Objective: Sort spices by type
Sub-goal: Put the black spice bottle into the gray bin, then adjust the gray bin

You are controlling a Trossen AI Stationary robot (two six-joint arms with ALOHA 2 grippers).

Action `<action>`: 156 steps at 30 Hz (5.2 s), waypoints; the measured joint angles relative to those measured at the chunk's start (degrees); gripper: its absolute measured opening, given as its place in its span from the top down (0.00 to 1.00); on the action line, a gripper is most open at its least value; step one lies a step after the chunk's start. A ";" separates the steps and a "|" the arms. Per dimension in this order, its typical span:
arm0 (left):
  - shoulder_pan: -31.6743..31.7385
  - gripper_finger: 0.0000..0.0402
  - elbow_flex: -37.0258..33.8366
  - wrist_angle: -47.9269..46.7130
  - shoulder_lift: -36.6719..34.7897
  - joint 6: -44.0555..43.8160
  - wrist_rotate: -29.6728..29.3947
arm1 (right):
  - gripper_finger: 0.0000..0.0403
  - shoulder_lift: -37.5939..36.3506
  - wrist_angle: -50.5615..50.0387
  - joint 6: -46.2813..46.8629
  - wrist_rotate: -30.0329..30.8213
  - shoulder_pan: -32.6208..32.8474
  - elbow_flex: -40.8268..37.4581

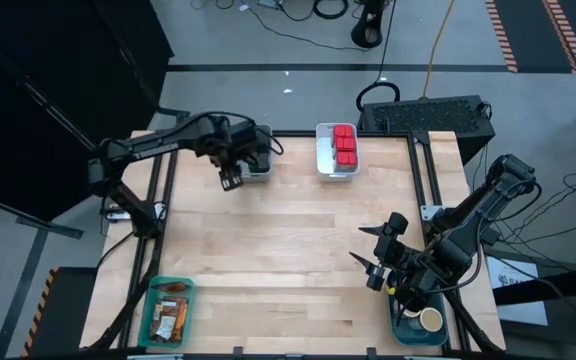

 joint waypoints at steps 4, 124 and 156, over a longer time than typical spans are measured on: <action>1.11 0.47 1.53 -1.39 1.63 9.45 0.09 | 0.28 -0.02 -0.02 0.00 0.00 0.00 0.00; -1.24 0.40 1.14 11.58 9.66 14.32 1.20 | 0.28 -0.02 -0.86 -1.09 -2.97 -2.23 0.00; -7.64 0.99 -1.33 23.91 21.68 12.81 3.67 | 0.28 -0.02 -0.41 -1.07 -4.52 -2.21 0.00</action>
